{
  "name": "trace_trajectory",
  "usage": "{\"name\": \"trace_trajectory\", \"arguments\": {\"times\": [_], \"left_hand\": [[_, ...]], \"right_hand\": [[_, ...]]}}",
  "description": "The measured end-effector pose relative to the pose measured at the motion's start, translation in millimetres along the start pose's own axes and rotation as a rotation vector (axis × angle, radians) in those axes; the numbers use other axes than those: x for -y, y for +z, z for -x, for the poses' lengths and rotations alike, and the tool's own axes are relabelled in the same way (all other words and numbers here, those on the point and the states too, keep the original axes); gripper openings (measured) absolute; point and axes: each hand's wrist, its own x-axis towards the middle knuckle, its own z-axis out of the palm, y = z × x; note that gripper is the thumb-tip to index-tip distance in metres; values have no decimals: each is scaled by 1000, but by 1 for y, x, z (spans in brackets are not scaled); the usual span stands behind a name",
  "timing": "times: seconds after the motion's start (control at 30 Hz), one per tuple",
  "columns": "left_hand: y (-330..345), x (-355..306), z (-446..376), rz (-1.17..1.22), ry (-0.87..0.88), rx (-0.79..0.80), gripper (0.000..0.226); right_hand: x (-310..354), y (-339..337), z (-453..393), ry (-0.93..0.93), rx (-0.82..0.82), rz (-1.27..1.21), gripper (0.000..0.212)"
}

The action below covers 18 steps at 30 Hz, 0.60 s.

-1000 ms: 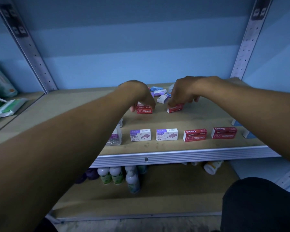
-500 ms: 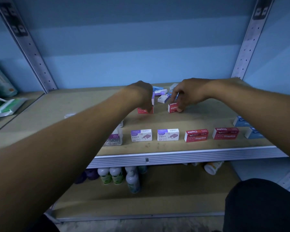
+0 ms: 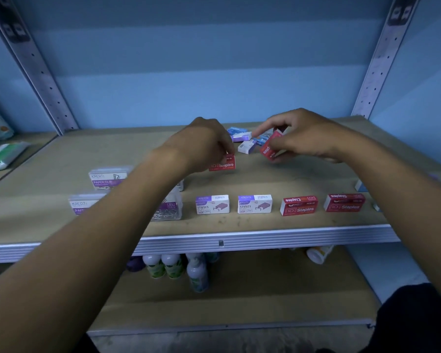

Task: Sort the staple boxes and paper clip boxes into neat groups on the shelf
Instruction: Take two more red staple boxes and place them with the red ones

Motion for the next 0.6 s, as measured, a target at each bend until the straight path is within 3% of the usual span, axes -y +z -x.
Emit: {"name": "trace_trajectory", "arguments": {"times": [0.17,0.6], "left_hand": [[3,4,9,50,-1,-70,28],[15,4,19,81,3,-31,26]], "right_hand": [[5,6,18,-75,-8,53,53],[4,25,19,-5,102,215,62]]}}
